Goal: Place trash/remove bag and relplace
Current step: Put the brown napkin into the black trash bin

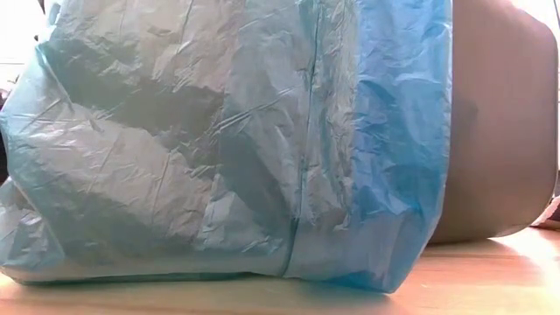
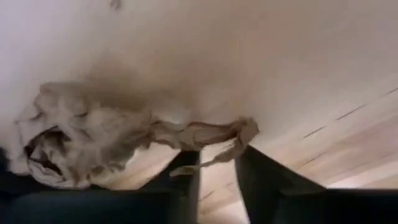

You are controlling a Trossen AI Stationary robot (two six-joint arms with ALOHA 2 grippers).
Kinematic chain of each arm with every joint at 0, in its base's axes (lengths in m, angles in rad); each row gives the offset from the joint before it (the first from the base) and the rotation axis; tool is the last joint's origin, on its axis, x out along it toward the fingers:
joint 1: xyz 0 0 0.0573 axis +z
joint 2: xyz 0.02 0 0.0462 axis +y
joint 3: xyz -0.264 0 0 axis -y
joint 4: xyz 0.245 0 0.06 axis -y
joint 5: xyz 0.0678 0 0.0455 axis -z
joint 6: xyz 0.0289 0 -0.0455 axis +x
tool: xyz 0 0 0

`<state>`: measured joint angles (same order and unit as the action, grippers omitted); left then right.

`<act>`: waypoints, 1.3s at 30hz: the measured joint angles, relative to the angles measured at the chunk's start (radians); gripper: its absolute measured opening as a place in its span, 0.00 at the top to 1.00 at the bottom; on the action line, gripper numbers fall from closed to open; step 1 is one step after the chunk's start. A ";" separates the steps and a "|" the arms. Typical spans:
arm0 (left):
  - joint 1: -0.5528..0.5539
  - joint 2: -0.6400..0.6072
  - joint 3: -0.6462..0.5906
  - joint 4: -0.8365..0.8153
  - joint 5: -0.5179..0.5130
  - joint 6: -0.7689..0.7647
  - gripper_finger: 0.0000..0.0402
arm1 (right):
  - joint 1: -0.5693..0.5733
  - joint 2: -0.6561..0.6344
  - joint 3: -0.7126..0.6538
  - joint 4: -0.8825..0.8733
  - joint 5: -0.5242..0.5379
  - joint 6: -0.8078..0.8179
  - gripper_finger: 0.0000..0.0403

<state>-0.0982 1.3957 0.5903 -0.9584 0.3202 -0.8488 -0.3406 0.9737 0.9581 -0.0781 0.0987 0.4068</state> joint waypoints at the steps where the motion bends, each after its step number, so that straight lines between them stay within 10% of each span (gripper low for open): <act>1: 0.000 0.001 0.000 0.008 0.000 0.002 0.89 | 0.000 0.000 0.000 0.001 0.000 0.000 1.00; 13: 0.000 -0.069 0.188 -0.094 0.008 0.018 1.00 | 0.000 0.000 0.000 0.000 0.000 0.001 1.00; 21: 0.043 -0.075 0.292 -0.396 -0.164 -0.026 0.99 | 0.000 0.000 0.000 -0.001 0.000 0.001 1.00; 39: 0.243 -0.068 0.021 -0.149 -0.073 0.080 0.53 | 0.000 0.000 0.000 0.000 -0.029 0.001 1.00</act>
<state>0.1445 1.3276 0.6115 -1.1074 0.2471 -0.7689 -0.3405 0.9741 0.9581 -0.0784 0.0696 0.4080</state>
